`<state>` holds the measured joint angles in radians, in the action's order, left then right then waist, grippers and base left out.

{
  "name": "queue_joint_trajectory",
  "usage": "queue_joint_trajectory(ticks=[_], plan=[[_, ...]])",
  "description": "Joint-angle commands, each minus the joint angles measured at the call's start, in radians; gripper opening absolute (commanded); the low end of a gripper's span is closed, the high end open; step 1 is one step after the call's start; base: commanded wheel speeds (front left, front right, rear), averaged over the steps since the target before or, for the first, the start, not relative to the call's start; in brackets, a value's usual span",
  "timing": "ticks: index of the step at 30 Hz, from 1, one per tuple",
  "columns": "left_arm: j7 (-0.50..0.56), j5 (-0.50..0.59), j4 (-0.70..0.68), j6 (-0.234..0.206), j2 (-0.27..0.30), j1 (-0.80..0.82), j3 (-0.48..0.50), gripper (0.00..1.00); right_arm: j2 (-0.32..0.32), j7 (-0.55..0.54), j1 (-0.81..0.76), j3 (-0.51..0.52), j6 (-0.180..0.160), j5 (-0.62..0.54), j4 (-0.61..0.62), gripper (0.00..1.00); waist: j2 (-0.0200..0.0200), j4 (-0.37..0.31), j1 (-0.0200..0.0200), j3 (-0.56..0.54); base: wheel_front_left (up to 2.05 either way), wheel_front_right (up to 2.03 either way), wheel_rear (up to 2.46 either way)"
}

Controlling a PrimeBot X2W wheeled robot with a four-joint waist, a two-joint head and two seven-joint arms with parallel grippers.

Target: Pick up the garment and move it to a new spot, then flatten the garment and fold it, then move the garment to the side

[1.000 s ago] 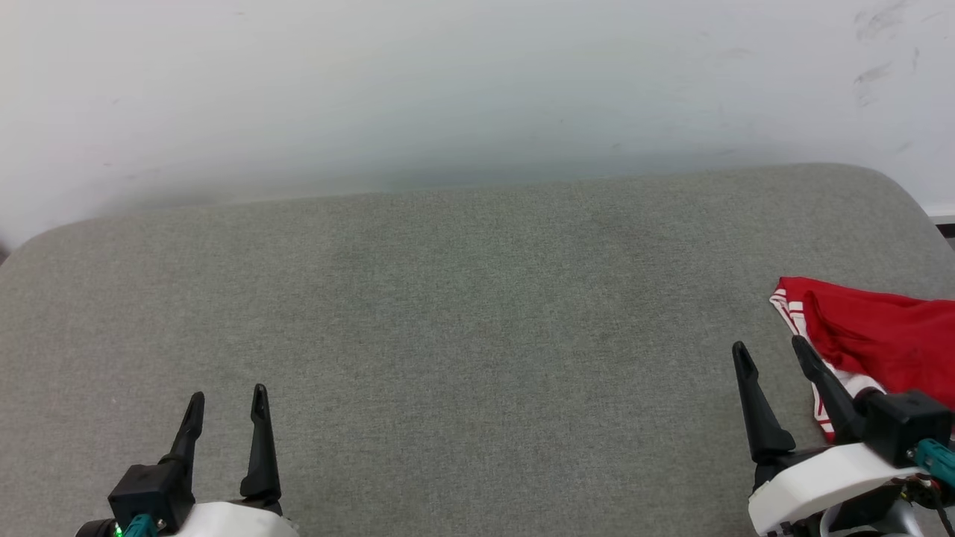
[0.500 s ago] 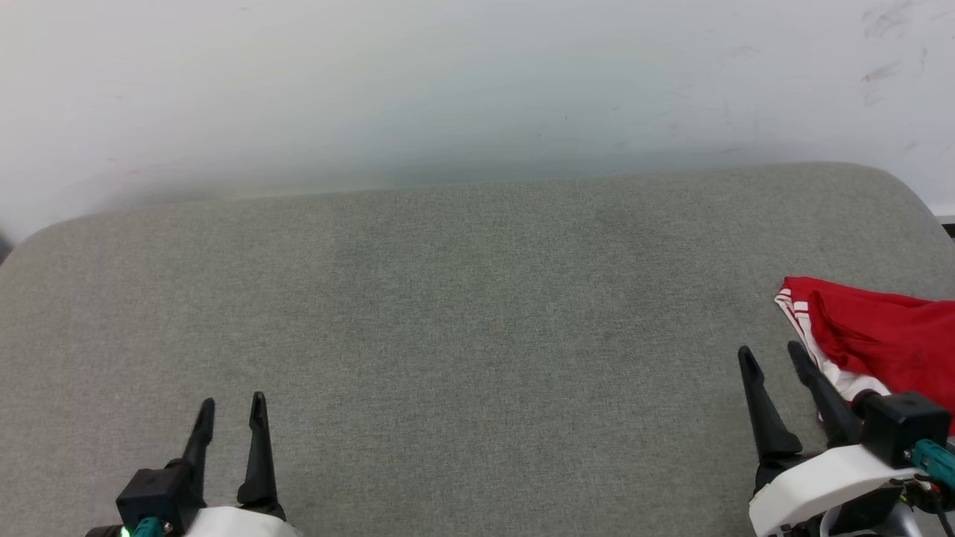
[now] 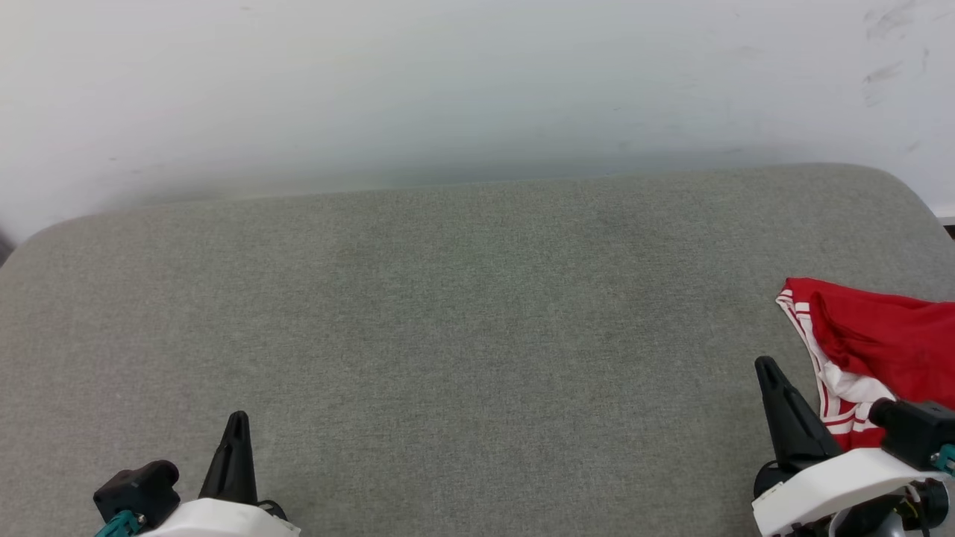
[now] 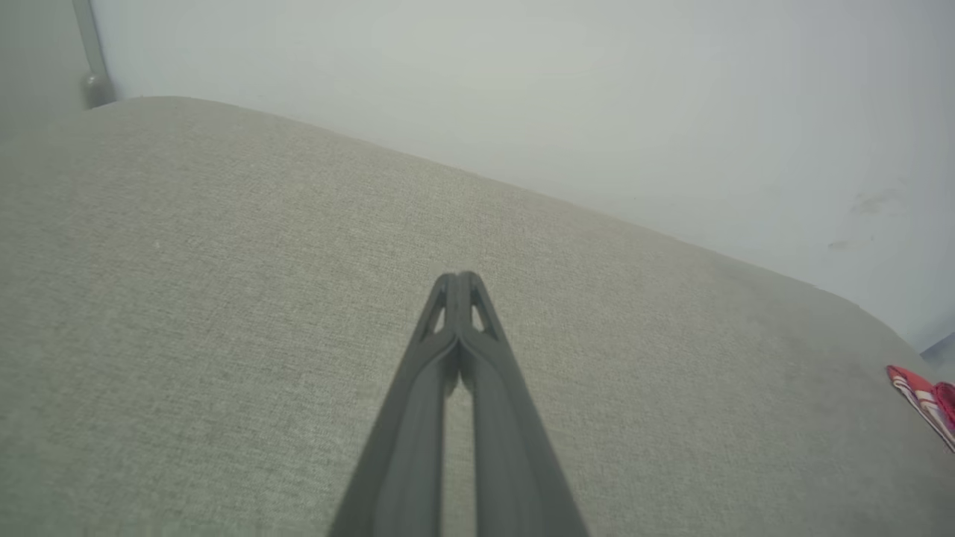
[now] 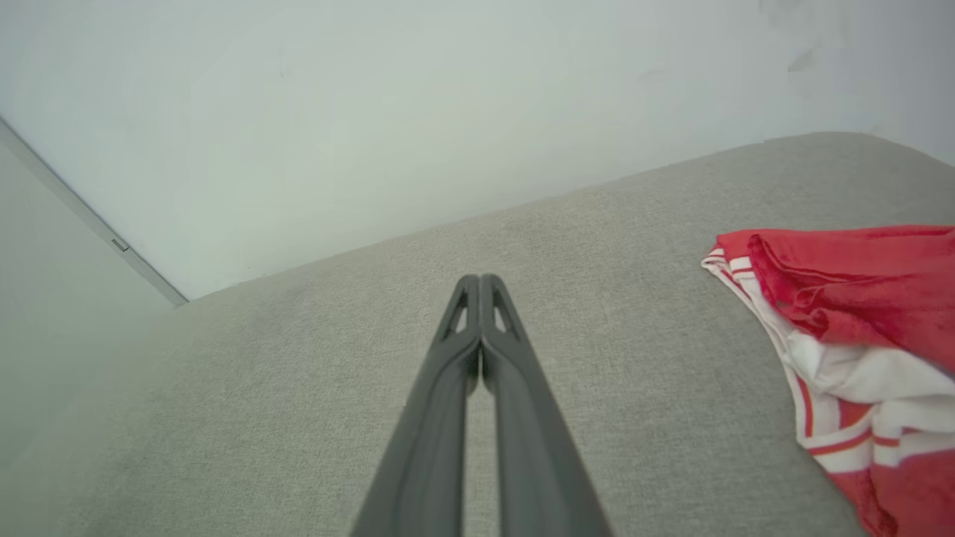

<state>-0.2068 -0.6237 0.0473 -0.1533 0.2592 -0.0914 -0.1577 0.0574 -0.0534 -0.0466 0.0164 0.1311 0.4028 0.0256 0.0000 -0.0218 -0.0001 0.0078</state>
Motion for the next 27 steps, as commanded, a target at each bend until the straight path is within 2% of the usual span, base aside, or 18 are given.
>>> queue_joint_trajectory(ticks=[1, 27], plan=[[0.006, -0.032, -0.006, 0.01, 0.0, 0.031, 0.012, 0.0, 0.008, 0.003, 0.028, 0.001, 0.0, 0.04, 0.006, 0.0, 0.0, 0.0, 0.0001, 0.0, 0.0, 0.0, 0.0], [0.101, -0.368, 0.067, 0.105, -0.06, 0.094, 0.087, 0.0, 0.018, -0.003, 0.074, 0.015, 0.0, 0.452, -0.086, 0.0, 0.0, 0.005, 0.0001, -0.001, 0.0, 0.0, 0.0]])
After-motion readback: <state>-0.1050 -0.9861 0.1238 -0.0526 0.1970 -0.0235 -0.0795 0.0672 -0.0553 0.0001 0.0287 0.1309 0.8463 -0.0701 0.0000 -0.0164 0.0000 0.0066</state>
